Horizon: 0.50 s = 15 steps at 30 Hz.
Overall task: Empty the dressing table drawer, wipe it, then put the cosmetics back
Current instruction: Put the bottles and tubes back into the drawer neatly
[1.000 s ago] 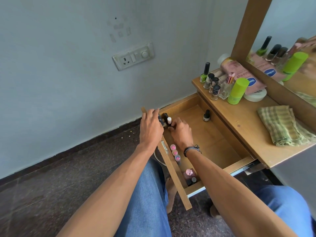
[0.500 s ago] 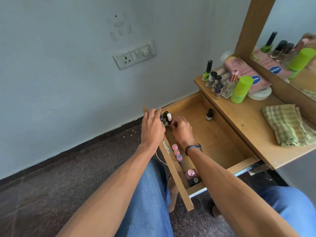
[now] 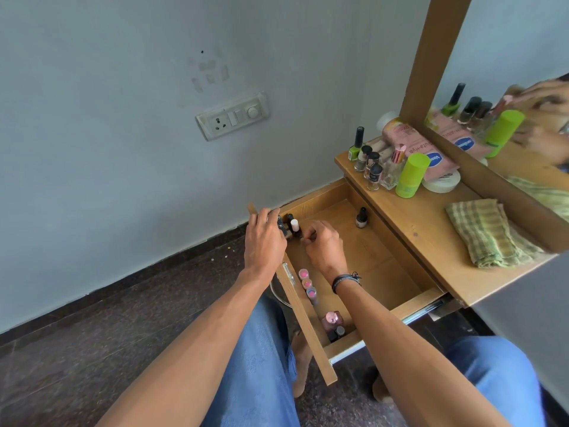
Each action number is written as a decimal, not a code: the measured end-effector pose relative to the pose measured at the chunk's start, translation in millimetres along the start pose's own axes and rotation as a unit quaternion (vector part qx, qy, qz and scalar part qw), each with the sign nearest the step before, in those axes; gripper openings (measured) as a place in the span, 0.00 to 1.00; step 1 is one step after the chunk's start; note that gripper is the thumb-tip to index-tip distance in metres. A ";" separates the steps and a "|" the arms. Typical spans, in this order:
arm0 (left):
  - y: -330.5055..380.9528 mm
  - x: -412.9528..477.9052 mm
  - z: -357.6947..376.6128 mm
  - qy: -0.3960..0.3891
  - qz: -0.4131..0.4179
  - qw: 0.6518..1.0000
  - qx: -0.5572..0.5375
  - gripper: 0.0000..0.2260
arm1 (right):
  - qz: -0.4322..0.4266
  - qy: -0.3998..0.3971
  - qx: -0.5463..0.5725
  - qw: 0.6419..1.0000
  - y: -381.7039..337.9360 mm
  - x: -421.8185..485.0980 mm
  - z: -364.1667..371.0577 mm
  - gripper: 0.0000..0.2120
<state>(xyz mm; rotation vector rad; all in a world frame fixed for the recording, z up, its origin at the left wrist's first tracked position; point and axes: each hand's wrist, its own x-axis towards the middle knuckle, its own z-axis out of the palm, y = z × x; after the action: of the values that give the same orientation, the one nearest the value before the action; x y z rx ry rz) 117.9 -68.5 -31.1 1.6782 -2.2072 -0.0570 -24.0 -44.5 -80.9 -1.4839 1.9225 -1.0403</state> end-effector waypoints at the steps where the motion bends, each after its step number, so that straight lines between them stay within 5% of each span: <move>1: 0.1 0.0 -0.5 -0.001 0.000 1.000 -0.002 0.22 | -0.003 0.011 0.000 1.000 -2.2 -4.1 -9.6 0.12; 5: 1.1 0.4 -1.9 -0.004 0.012 1.000 0.008 0.23 | -0.040 0.103 0.021 0.994 -13.9 -21.3 -66.2 0.09; 10: 7.4 1.6 -7.2 0.017 0.044 0.999 0.003 0.25 | -0.030 0.327 0.072 0.942 -13.1 -19.8 -151.6 0.08; 15: 60.4 12.9 -27.6 0.022 0.051 0.989 -0.136 0.24 | 0.075 0.307 0.090 0.945 3.0 4.5 -188.3 0.21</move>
<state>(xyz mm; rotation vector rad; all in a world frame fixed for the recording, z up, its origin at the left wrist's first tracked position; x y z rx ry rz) 67.8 -57.9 13.0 1.4054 -2.1378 -0.2803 -170.9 2.2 27.5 -0.9552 2.2185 -1.6965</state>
